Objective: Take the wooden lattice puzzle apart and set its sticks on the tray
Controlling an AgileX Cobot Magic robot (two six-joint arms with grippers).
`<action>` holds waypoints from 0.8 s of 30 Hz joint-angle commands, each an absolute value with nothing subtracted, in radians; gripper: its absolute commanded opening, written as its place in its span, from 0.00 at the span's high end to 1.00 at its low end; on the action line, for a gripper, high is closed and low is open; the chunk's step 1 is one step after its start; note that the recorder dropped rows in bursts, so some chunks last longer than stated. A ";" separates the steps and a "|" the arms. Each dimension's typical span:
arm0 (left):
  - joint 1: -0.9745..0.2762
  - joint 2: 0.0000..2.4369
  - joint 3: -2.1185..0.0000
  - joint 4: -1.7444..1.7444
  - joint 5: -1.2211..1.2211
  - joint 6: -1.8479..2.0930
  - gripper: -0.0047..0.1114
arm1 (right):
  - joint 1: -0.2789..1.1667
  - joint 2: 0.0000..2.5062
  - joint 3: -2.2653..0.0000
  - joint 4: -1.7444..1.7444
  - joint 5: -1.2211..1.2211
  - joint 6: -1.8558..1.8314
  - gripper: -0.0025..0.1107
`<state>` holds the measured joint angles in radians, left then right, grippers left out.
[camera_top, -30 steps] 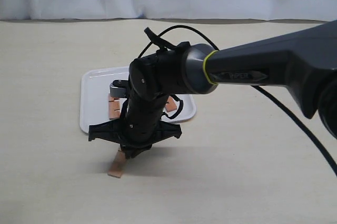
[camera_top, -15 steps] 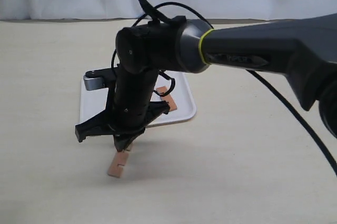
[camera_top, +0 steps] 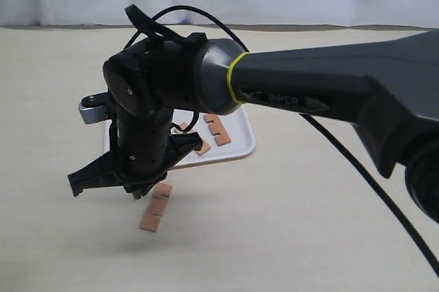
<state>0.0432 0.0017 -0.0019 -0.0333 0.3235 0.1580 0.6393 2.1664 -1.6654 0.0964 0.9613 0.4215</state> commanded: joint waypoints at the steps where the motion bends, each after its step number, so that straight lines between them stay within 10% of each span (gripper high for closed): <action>1: 0.032 0.000 0.000 -0.036 0.308 0.159 0.96 | 0.629 2.198 -1.667 0.112 0.928 0.456 0.92; 11: 0.032 0.000 0.000 -0.036 0.308 0.159 0.96 | 0.629 2.220 -1.669 -0.084 1.078 0.579 0.56; 24: 0.032 0.000 0.000 -0.038 0.308 0.159 0.96 | 0.631 2.220 -1.669 -0.013 0.958 0.694 0.53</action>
